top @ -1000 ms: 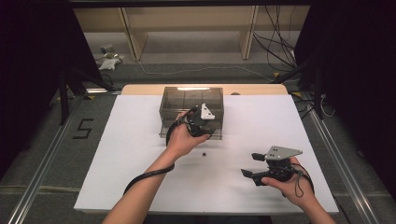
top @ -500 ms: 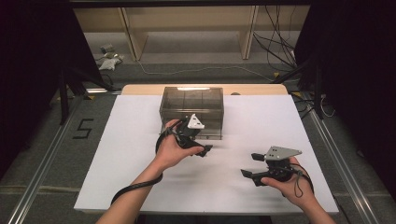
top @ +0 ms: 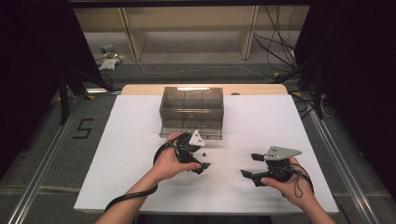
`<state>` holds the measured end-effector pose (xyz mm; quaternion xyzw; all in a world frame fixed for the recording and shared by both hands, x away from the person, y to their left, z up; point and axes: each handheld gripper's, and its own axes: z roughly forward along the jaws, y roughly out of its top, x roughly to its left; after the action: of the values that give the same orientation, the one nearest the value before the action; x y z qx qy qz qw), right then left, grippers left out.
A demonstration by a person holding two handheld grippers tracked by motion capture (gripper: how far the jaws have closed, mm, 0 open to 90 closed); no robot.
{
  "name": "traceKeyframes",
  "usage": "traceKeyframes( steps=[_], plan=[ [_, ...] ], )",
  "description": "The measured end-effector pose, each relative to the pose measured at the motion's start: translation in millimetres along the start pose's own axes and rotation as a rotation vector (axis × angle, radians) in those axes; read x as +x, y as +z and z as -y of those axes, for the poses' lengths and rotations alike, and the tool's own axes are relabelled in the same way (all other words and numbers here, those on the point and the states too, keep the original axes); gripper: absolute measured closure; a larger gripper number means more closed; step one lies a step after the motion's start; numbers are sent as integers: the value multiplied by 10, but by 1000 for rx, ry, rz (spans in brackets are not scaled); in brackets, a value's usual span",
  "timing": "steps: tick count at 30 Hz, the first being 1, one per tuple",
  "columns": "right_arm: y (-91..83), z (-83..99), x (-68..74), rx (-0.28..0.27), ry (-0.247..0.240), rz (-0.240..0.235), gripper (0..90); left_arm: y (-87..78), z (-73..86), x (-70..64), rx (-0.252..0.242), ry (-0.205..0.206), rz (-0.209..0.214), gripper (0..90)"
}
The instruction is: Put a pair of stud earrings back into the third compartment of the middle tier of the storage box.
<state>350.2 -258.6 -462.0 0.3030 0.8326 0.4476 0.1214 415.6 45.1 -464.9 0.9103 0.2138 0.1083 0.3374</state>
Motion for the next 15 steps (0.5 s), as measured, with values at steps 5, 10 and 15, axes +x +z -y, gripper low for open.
traceKeyframes(
  steps=[5,10,15],
  plan=[
    [1,0,3,3,2,-3,236,137,-29,17,23,-20,-14,165],
    [0,1,-2,2,2,-1,236,245,-78,36,28,-41,-17,228],
    [0,1,-2,1,2,-2,236,310,-89,56,50,-48,-8,314]
  ],
)
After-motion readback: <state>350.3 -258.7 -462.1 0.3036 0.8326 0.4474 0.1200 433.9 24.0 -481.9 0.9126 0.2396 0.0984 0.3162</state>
